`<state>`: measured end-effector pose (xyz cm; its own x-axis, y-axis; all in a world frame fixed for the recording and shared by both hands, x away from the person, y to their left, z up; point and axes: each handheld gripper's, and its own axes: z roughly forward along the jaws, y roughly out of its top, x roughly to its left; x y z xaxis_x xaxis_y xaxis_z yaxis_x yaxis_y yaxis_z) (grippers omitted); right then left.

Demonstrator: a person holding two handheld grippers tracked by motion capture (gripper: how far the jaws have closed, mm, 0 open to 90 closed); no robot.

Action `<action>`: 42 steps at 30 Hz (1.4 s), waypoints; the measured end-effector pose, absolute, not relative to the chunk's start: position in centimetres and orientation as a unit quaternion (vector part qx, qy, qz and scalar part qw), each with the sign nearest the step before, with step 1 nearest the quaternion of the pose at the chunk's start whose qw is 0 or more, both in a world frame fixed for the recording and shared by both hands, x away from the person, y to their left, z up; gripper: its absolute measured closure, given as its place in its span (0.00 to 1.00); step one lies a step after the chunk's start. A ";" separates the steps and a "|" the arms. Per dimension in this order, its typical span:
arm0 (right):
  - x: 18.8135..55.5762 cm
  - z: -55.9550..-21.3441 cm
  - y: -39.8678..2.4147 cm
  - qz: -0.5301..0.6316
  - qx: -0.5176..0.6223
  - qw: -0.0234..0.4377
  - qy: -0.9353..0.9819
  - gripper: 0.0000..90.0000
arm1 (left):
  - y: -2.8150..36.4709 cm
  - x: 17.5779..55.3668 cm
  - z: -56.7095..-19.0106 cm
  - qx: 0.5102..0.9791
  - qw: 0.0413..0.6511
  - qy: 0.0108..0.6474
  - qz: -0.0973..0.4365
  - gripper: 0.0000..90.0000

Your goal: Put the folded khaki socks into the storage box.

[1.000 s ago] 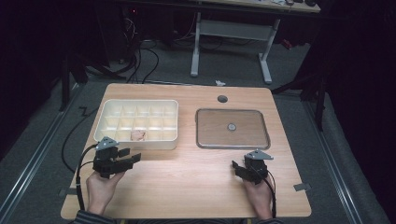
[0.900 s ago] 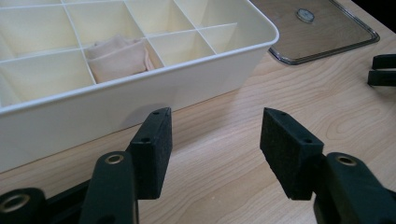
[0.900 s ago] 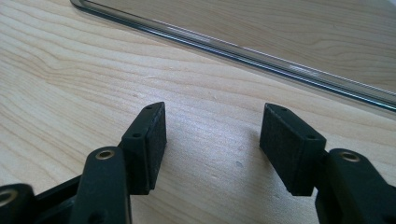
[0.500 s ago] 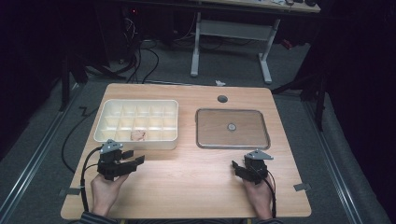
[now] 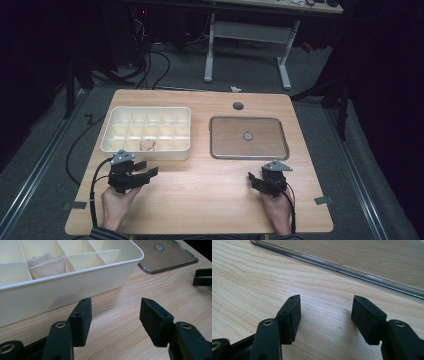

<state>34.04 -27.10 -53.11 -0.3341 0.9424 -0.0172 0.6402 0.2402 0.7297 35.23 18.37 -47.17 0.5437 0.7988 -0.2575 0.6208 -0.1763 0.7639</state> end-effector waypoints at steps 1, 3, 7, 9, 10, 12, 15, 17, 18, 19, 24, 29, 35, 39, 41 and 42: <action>34.0 -53.1 -27.1 0.320 0.527 0.236 0.751 0.46 | 18.2 35.3 -47.2 0.761 0.440 0.466 0.100 0.49; 34.0 -53.1 -27.1 0.320 0.526 0.236 0.752 0.46 | 17.9 35.5 -47.4 0.761 0.440 0.466 0.097 0.49; 34.0 -53.1 -27.1 0.320 0.526 0.236 0.751 0.45 | 17.4 35.7 -47.6 0.763 0.440 0.464 0.094 0.49; 34.0 -53.1 -27.1 0.320 0.526 0.236 0.751 0.46 | 17.3 35.9 -47.8 0.764 0.439 0.464 0.093 0.49; 34.0 -53.1 -27.1 0.320 0.526 0.236 0.751 0.45 | 17.2 35.9 -47.8 0.764 0.438 0.465 0.091 0.48; 34.0 -53.1 -27.1 0.320 0.526 0.236 0.751 0.45 | 17.2 36.0 -48.0 0.764 0.437 0.465 0.091 0.48; 34.0 -53.1 -27.1 0.320 0.526 0.236 0.752 0.45 | 17.0 36.1 -48.2 0.765 0.436 0.466 0.091 0.48; 34.0 -53.1 -27.1 0.320 0.526 0.236 0.751 0.45 | 17.0 36.2 -48.3 0.765 0.434 0.467 0.090 0.48; 34.0 -53.1 -27.1 0.320 0.526 0.236 0.751 0.45 | 17.0 36.2 -48.4 0.764 0.434 0.468 0.089 0.47; 34.0 -53.1 -27.1 0.320 0.527 0.236 0.751 0.45 | 16.9 36.2 -48.4 0.763 0.435 0.471 0.089 0.47; 34.0 -53.1 -27.1 0.320 0.527 0.236 0.751 0.45 | 16.8 36.5 -48.9 0.761 0.431 0.479 0.077 0.45; 34.0 -53.1 -27.1 0.321 0.527 0.235 0.751 0.45 | 16.6 36.7 -49.3 0.760 0.430 0.482 0.073 0.45; 34.0 -53.1 -27.1 0.321 0.527 0.235 0.751 0.45 | 16.5 37.0 -49.9 0.759 0.426 0.487 0.064 0.45; 34.0 -53.1 -27.1 0.321 0.527 0.235 0.751 0.45 | 16.4 37.2 -50.3 0.758 0.424 0.492 0.064 0.45; 34.0 -53.1 -27.1 0.321 0.527 0.236 0.751 0.45 | 16.3 37.2 -50.4 0.759 0.422 0.491 0.067 0.44; 34.0 -53.1 -27.1 0.320 0.527 0.236 0.751 0.45 | 16.2 37.3 -50.5 0.759 0.421 0.492 0.069 0.45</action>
